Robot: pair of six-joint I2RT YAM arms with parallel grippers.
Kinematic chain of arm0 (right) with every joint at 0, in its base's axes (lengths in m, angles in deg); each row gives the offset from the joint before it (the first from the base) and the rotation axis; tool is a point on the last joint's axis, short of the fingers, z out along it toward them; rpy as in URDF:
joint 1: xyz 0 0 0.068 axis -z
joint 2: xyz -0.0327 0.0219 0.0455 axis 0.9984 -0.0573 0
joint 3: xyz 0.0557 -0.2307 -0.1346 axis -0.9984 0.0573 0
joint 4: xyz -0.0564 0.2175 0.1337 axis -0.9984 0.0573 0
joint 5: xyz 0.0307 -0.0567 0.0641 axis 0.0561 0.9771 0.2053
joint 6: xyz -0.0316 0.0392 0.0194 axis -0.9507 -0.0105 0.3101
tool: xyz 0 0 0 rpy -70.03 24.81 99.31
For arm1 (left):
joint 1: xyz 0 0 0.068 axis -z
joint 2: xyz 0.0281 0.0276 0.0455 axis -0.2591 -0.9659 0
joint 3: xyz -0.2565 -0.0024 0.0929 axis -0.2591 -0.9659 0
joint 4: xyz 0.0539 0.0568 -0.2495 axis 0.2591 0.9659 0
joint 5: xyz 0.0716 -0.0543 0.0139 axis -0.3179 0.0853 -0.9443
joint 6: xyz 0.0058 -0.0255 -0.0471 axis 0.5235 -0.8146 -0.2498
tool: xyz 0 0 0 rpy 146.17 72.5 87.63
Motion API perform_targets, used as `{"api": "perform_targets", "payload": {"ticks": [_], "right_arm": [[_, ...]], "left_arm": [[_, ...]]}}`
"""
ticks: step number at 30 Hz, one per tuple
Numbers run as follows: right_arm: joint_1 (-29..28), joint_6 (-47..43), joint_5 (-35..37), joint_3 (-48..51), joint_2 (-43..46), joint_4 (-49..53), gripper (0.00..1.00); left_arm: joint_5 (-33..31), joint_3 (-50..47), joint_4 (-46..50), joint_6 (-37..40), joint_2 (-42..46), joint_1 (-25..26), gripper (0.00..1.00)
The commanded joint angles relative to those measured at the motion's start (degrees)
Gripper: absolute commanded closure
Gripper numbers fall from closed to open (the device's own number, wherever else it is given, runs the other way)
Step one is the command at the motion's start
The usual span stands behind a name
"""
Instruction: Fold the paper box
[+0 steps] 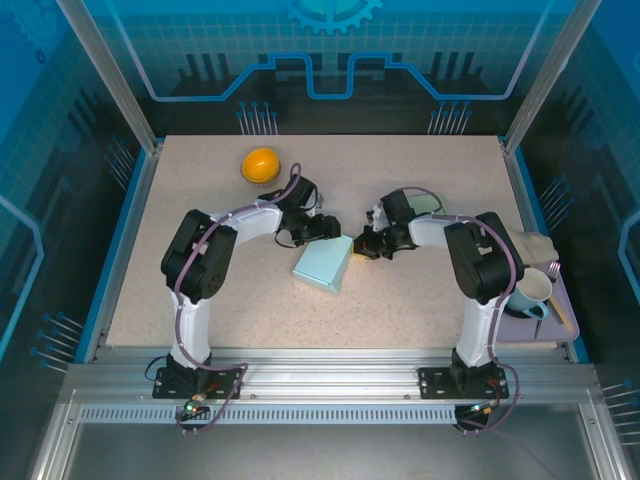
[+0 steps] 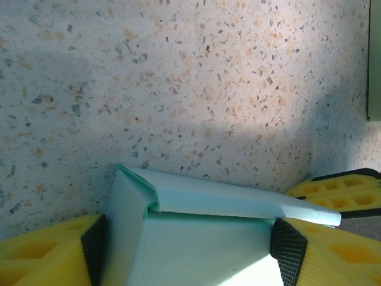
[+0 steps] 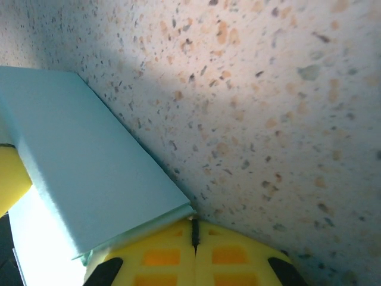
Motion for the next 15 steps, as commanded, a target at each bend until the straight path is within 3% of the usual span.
{"api": "perform_targets", "payload": {"ticks": [1, 15], "right_arm": [[-2.38, -0.62, 0.57, 0.79, -2.3, -8.55, 1.0], [-1.52, 1.78, 5.76, 5.39, 4.27, -7.32, 1.0]], "left_arm": [[18.85, -2.97, -7.35, -6.68, -4.87, 13.12, 0.28], [5.87, -7.2, -3.02, -6.83, 3.16, 5.53, 0.23]]}}
